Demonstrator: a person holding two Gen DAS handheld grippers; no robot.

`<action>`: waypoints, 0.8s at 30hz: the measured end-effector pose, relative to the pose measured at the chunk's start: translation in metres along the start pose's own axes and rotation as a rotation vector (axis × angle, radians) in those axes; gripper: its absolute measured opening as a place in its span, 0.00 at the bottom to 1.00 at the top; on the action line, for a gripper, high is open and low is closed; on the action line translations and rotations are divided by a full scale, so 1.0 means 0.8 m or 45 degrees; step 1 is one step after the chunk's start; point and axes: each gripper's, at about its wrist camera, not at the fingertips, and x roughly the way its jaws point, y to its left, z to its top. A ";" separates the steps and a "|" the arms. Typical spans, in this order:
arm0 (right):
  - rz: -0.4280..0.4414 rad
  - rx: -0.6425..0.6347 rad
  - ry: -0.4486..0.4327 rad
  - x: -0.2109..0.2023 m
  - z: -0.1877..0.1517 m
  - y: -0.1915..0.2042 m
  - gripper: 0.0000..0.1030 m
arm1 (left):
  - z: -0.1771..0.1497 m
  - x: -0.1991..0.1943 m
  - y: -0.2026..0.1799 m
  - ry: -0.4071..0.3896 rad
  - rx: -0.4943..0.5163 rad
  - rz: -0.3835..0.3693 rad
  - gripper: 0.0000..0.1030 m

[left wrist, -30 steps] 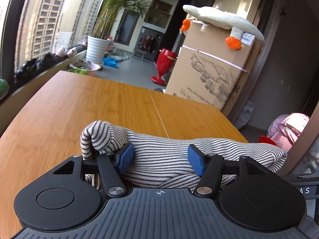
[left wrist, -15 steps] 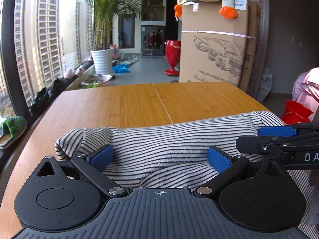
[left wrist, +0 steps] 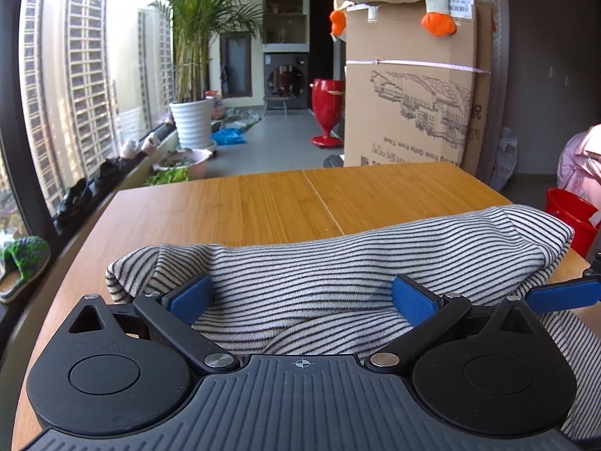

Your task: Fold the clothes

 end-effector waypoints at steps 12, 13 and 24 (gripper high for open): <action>-0.028 -0.043 0.052 0.004 -0.003 0.018 1.00 | -0.001 0.003 0.017 -0.016 -0.055 -0.015 1.00; -0.028 -0.042 0.054 0.003 -0.002 0.017 1.00 | 0.000 0.003 0.017 -0.015 -0.052 -0.013 1.00; -0.026 -0.041 0.054 0.002 0.002 0.014 1.00 | -0.001 0.001 0.029 -0.035 -0.111 -0.069 1.00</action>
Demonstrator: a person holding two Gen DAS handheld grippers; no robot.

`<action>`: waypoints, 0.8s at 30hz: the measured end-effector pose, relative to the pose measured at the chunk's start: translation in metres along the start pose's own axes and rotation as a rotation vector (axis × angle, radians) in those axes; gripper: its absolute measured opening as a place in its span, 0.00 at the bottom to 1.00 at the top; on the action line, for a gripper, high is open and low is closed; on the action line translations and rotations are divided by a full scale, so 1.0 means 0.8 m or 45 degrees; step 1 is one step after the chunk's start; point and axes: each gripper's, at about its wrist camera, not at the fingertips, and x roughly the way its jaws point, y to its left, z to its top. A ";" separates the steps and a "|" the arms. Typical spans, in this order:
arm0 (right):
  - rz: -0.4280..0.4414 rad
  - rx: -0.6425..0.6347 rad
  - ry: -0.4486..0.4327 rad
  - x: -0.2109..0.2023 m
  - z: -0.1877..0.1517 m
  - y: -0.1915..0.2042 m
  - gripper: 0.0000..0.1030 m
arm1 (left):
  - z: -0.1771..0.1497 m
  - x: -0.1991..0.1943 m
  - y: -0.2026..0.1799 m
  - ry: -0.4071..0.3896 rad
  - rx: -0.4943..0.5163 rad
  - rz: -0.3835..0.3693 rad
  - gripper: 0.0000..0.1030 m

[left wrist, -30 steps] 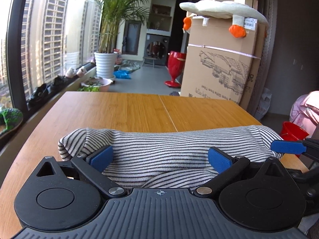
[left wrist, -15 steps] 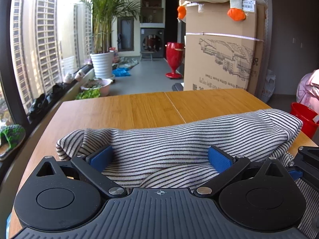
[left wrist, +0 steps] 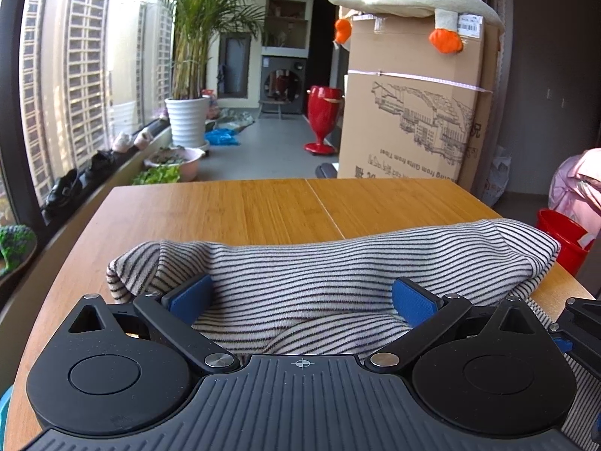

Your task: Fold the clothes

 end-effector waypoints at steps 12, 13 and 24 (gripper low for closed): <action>-0.001 0.001 0.000 -0.002 0.000 0.002 1.00 | 0.000 -0.001 0.004 -0.005 -0.017 -0.017 1.00; 0.000 0.001 0.000 -0.002 0.000 0.002 1.00 | 0.000 -0.001 0.004 -0.007 -0.020 -0.020 1.00; 0.000 0.002 0.001 -0.002 0.000 0.002 1.00 | -0.009 -0.008 0.011 -0.017 -0.039 -0.038 1.00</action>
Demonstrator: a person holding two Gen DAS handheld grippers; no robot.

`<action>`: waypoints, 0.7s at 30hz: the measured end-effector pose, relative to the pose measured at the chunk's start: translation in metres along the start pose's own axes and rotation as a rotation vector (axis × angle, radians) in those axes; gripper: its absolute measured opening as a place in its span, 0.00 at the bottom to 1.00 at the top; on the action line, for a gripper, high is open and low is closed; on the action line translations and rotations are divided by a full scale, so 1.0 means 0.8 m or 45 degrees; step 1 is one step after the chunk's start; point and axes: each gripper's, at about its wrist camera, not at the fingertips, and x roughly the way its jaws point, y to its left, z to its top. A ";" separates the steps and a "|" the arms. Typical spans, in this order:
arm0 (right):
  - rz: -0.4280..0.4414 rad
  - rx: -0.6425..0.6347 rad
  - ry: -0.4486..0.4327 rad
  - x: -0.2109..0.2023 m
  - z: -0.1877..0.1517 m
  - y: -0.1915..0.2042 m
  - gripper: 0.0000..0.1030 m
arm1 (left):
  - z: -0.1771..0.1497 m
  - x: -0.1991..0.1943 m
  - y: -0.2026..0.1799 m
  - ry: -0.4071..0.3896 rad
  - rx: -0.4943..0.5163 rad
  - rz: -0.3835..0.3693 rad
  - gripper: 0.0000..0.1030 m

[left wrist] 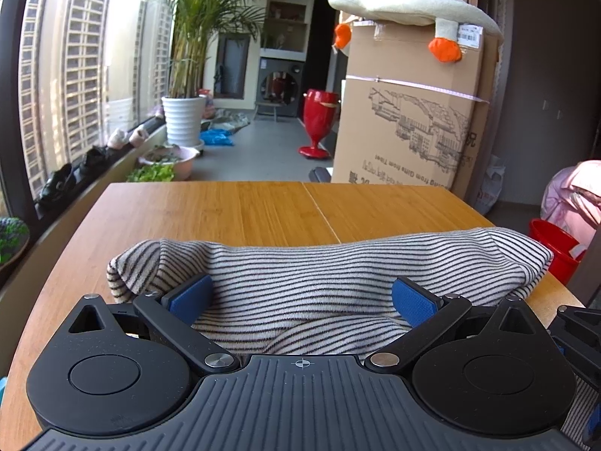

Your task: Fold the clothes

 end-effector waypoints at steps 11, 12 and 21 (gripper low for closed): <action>0.000 0.000 0.000 0.000 0.001 0.000 1.00 | 0.001 -0.001 -0.007 0.006 0.009 0.006 1.00; 0.000 0.000 0.000 0.000 0.001 0.000 1.00 | 0.000 -0.002 -0.007 0.007 0.009 0.005 1.00; 0.000 0.000 0.000 0.002 0.002 0.000 1.00 | 0.001 -0.003 -0.007 0.003 0.000 -0.003 1.00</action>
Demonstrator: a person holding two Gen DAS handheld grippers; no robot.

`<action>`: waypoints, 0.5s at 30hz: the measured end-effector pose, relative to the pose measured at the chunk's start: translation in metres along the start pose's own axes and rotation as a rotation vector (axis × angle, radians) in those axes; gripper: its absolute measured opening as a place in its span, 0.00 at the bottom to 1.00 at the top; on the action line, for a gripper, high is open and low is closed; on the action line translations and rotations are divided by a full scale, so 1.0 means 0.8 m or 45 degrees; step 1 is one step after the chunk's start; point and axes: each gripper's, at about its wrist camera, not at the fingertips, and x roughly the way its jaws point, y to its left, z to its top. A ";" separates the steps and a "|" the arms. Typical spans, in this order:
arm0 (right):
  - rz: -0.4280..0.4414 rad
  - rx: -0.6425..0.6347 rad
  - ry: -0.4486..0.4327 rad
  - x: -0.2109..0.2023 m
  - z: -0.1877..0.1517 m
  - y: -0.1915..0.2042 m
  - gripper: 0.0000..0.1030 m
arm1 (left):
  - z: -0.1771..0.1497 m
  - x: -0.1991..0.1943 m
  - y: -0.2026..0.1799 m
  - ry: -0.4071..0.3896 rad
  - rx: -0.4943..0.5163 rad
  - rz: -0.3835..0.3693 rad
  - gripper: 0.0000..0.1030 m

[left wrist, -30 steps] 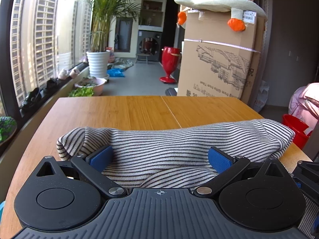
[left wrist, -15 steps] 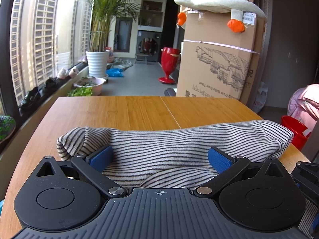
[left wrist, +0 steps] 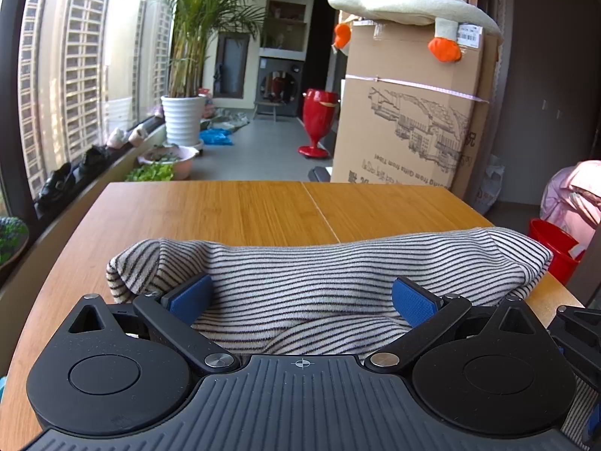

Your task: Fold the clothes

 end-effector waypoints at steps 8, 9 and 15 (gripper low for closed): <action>0.000 0.000 0.000 0.000 0.000 0.000 1.00 | 0.000 0.000 0.002 -0.002 -0.007 -0.007 1.00; 0.000 0.000 0.000 0.000 0.000 0.000 1.00 | 0.000 0.000 0.003 -0.002 -0.008 -0.008 1.00; 0.000 0.000 -0.001 0.000 0.000 0.000 1.00 | 0.001 0.001 0.005 -0.005 -0.020 -0.017 1.00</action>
